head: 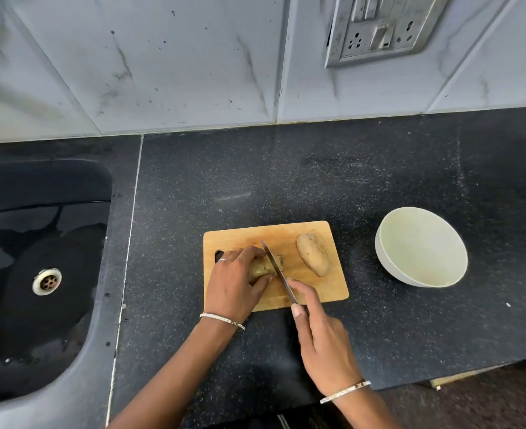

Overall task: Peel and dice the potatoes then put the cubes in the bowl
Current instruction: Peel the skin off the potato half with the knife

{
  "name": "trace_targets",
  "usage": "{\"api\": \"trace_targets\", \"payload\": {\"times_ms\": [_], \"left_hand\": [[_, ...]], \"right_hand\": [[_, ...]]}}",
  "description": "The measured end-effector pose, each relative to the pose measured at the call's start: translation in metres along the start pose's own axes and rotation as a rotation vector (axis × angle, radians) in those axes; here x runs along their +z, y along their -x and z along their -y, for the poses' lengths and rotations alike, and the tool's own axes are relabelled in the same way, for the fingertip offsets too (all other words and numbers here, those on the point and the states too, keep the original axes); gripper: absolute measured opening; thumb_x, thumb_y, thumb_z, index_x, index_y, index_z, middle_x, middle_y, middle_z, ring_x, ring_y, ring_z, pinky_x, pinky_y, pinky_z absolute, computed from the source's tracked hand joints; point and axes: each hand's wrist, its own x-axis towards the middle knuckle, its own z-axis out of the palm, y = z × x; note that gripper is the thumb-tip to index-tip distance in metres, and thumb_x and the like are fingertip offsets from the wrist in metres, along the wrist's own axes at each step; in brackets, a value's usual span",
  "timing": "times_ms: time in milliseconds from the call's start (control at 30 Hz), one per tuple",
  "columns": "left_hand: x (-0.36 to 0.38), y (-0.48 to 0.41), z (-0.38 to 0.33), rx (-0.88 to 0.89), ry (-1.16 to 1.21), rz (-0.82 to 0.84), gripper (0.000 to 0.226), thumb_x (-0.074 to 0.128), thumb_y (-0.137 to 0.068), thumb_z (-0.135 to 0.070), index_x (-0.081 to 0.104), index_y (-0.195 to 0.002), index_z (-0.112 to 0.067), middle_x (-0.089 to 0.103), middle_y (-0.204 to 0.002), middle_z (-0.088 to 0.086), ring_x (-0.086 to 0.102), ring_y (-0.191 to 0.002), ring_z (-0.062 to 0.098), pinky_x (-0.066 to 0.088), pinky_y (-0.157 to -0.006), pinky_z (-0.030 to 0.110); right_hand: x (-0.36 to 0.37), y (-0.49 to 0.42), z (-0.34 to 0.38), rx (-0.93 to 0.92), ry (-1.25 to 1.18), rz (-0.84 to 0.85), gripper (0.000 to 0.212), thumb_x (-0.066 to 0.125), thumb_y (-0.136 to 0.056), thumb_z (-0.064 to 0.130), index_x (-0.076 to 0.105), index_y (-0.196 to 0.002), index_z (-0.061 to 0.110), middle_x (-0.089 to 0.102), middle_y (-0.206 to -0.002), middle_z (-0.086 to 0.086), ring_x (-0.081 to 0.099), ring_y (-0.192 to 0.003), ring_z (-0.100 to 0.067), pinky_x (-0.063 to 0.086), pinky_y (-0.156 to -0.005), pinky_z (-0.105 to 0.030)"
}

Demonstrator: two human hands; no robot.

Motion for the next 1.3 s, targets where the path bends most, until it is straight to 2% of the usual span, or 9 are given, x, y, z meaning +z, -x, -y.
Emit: {"api": "trace_targets", "payload": {"times_ms": [67, 167, 333, 467, 700, 900, 1133, 1200, 1300], "left_hand": [[-0.001, 0.002, -0.001, 0.0, 0.015, -0.01, 0.036, 0.078, -0.076, -0.034, 0.064, -0.108, -0.025, 0.067, -0.099, -0.005, 0.056, -0.096, 0.019, 0.041, -0.075, 0.026], [-0.002, 0.003, -0.002, 0.006, 0.012, -0.012, 0.033, 0.077, -0.077, -0.034, 0.064, -0.106, -0.026, 0.067, -0.097, -0.007, 0.056, -0.094, 0.018, 0.038, -0.072, 0.024], [-0.002, 0.002, -0.003, 0.002, 0.01, -0.02, 0.031, 0.078, -0.076, -0.036, 0.065, -0.103, -0.028, 0.067, -0.094, -0.007, 0.056, -0.091, 0.017, 0.038, -0.07, 0.023], [-0.001, 0.0, -0.002, -0.005, 0.024, -0.019, 0.028, 0.079, -0.076, -0.034, 0.067, -0.1, -0.027, 0.068, -0.093, -0.009, 0.058, -0.089, 0.017, 0.038, -0.068, 0.024], [0.002, -0.004, 0.003, -0.032, 0.072, -0.004, 0.023, 0.08, -0.074, -0.033, 0.069, -0.093, -0.028, 0.071, -0.094, -0.013, 0.061, -0.092, 0.014, 0.05, -0.074, 0.032], [0.006, -0.004, 0.006, -0.038, 0.073, -0.009, 0.023, 0.079, -0.075, -0.035, 0.069, -0.095, -0.03, 0.071, -0.094, -0.013, 0.061, -0.092, 0.013, 0.052, -0.075, 0.034], [0.006, -0.004, 0.004, -0.054, 0.087, -0.033, 0.023, 0.081, -0.074, -0.035, 0.07, -0.094, -0.03, 0.071, -0.094, -0.019, 0.061, -0.092, 0.009, 0.05, -0.077, 0.029], [0.005, -0.005, 0.004, -0.059, 0.086, -0.032, 0.024, 0.081, -0.073, -0.036, 0.071, -0.093, -0.03, 0.071, -0.095, -0.019, 0.062, -0.092, 0.009, 0.049, -0.077, 0.029], [0.005, -0.004, 0.004, -0.06, 0.085, -0.032, 0.024, 0.081, -0.073, -0.036, 0.071, -0.094, -0.03, 0.071, -0.096, -0.018, 0.062, -0.092, 0.01, 0.051, -0.077, 0.032]], "right_hand": [[-0.002, -0.001, -0.001, -0.012, 0.032, 0.004, 0.042, 0.029, -0.101, 0.042, 0.031, -0.141, 0.052, 0.043, -0.051, 0.013, 0.047, -0.051, -0.005, 0.033, -0.048, -0.027], [-0.004, -0.002, -0.001, -0.023, 0.081, 0.008, 0.046, 0.023, -0.099, 0.047, 0.027, -0.144, 0.054, 0.041, -0.055, 0.016, 0.042, -0.051, -0.003, 0.028, -0.05, -0.031], [-0.004, 0.0, -0.002, -0.023, 0.114, 0.027, 0.049, 0.02, -0.097, 0.048, 0.02, -0.146, 0.059, 0.043, -0.061, 0.014, 0.044, -0.057, -0.008, 0.038, -0.056, -0.038], [-0.005, -0.003, -0.005, -0.028, 0.115, 0.032, 0.048, 0.023, -0.098, 0.047, 0.023, -0.145, 0.058, 0.042, -0.057, 0.013, 0.041, -0.053, -0.009, 0.04, -0.056, -0.04], [-0.004, -0.016, -0.002, -0.031, 0.088, 0.012, 0.044, 0.031, -0.101, 0.039, 0.034, -0.142, 0.055, 0.035, -0.048, 0.009, 0.038, -0.044, -0.013, 0.041, -0.053, -0.04], [0.007, -0.022, 0.001, 0.012, 0.112, 0.0, 0.044, 0.034, -0.103, 0.034, 0.033, -0.142, 0.053, 0.041, -0.051, 0.011, 0.053, -0.051, -0.02, 0.042, -0.053, -0.038], [0.008, -0.01, -0.004, 0.029, 0.16, 0.001, 0.047, 0.04, -0.102, 0.031, 0.031, -0.143, 0.052, 0.034, -0.047, 0.012, 0.034, -0.038, -0.01, 0.031, -0.046, -0.029], [0.01, -0.013, -0.001, 0.045, 0.173, -0.004, 0.046, 0.04, -0.102, 0.031, 0.033, -0.142, 0.052, 0.034, -0.047, 0.012, 0.039, -0.039, -0.012, 0.03, -0.046, -0.029], [0.016, -0.02, 0.001, 0.069, 0.173, -0.006, 0.044, 0.04, -0.102, 0.032, 0.034, -0.141, 0.052, 0.045, -0.054, 0.01, 0.059, -0.054, -0.026, 0.038, -0.049, -0.036]]}}
